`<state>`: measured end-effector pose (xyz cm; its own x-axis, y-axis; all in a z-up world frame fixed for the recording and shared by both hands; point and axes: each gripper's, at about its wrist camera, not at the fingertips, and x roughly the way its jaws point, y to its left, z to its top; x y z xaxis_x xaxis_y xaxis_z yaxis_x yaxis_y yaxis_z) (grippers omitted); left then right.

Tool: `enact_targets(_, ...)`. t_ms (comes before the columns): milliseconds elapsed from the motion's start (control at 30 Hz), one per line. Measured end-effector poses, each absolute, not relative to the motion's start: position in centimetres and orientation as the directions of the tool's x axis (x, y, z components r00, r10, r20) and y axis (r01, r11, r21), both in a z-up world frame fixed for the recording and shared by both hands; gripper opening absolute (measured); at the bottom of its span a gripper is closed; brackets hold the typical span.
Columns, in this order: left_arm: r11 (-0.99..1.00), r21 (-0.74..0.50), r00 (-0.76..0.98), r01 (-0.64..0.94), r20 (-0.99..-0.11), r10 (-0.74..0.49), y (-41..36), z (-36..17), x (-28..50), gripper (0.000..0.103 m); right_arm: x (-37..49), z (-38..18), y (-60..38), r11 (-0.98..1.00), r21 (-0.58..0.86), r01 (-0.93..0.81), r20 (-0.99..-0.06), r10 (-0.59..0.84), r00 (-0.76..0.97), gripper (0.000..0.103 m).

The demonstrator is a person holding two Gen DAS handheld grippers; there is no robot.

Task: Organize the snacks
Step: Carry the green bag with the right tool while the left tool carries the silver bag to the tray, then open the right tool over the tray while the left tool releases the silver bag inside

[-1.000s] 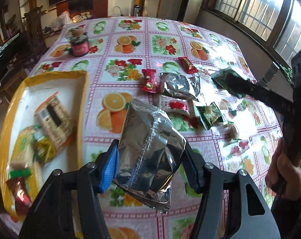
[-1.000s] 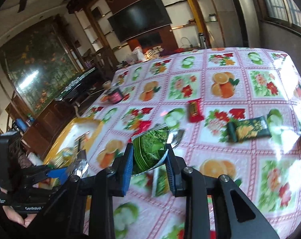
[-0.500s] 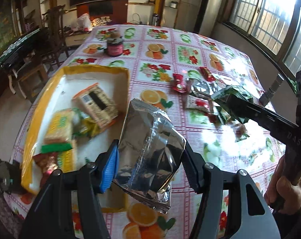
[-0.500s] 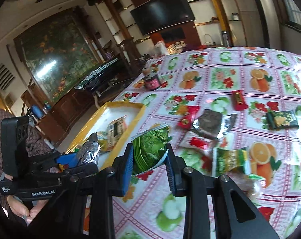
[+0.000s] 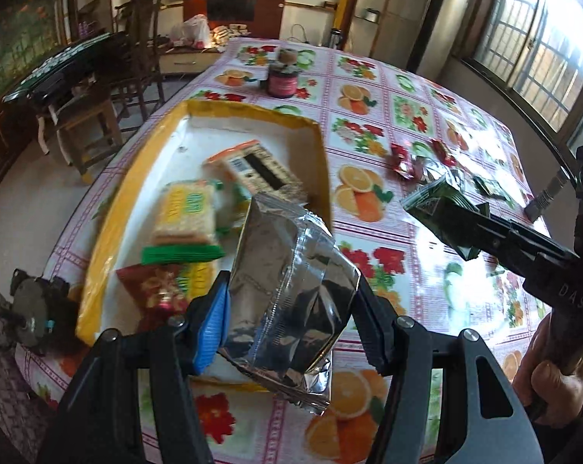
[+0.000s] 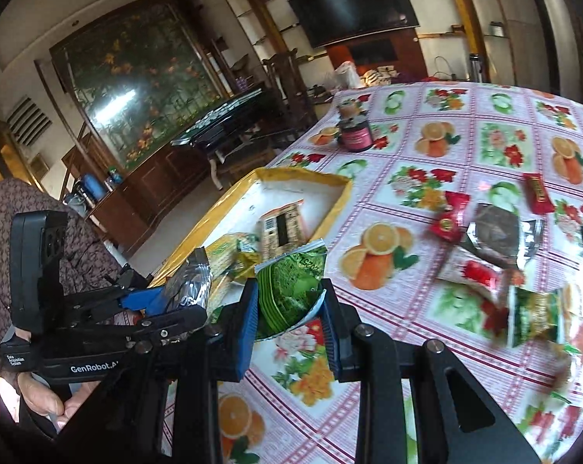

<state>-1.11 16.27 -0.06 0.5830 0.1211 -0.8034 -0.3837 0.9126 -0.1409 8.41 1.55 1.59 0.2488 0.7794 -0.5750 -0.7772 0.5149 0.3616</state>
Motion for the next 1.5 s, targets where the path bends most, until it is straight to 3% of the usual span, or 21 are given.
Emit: enact_targets(1500, 0.889, -0.174, 0.548, -0.424, -0.83, 0.099, 20.4, -2.8, -0.4, 0.061, 9.3, -1.9, 12.5, 0.454, 0.337, -0.825, -0.656, 0.742, 0.14, 0.029)
